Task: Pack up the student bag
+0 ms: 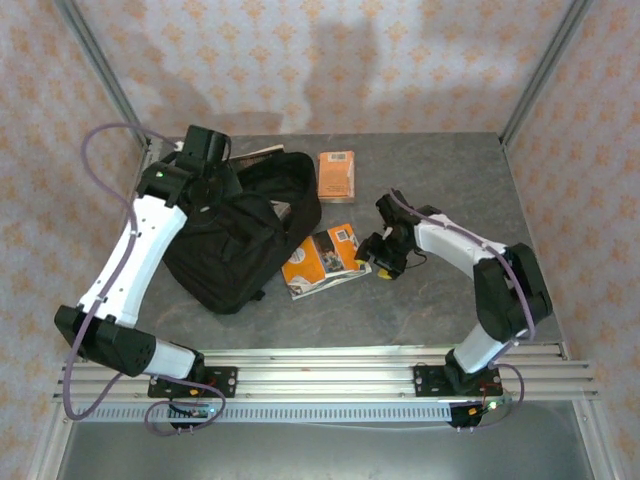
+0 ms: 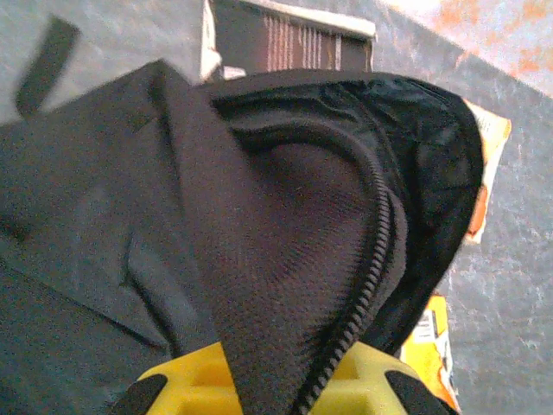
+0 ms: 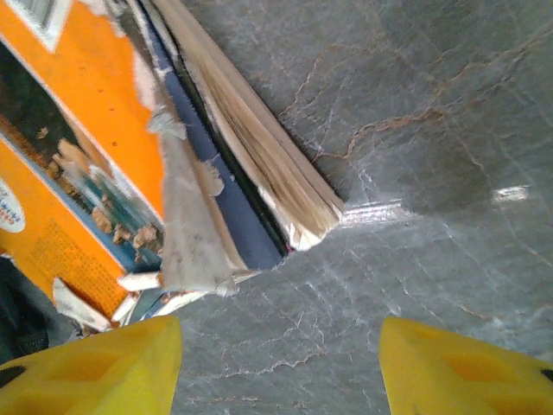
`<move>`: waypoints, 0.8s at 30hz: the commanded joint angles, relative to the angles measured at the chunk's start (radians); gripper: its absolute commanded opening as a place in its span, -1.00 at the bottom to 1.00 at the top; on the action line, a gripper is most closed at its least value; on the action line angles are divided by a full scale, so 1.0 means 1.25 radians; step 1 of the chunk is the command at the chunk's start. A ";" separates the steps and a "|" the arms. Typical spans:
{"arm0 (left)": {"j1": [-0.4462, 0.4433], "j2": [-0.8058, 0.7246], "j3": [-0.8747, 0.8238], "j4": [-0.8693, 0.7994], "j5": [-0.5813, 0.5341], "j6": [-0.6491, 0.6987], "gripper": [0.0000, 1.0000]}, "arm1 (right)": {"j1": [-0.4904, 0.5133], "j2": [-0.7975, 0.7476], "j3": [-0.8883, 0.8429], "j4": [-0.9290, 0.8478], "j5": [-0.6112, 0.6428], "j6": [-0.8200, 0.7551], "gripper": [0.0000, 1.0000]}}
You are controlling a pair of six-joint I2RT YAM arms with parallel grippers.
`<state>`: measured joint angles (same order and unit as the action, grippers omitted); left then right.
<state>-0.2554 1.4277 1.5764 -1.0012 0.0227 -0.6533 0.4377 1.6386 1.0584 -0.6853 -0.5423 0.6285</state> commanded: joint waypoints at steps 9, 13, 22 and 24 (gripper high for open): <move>-0.121 0.182 -0.101 0.086 0.134 -0.005 -1.00 | 0.000 0.104 0.034 0.084 -0.006 -0.020 0.29; -0.140 0.217 -0.135 0.103 0.136 0.003 -1.00 | 0.000 0.136 0.055 0.112 -0.045 -0.043 0.18; -0.144 0.263 -0.178 0.119 0.123 0.041 -1.00 | 0.000 0.109 0.073 0.198 -0.139 -0.052 -0.02; -0.144 0.264 -0.185 0.125 0.122 0.046 -1.00 | 0.000 0.085 0.066 0.220 -0.148 -0.039 -0.03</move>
<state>-0.4194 1.7290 1.3830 -0.7883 0.1532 -0.6151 0.4351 1.8072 1.1133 -0.5152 -0.6552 0.5755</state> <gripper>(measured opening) 0.075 0.486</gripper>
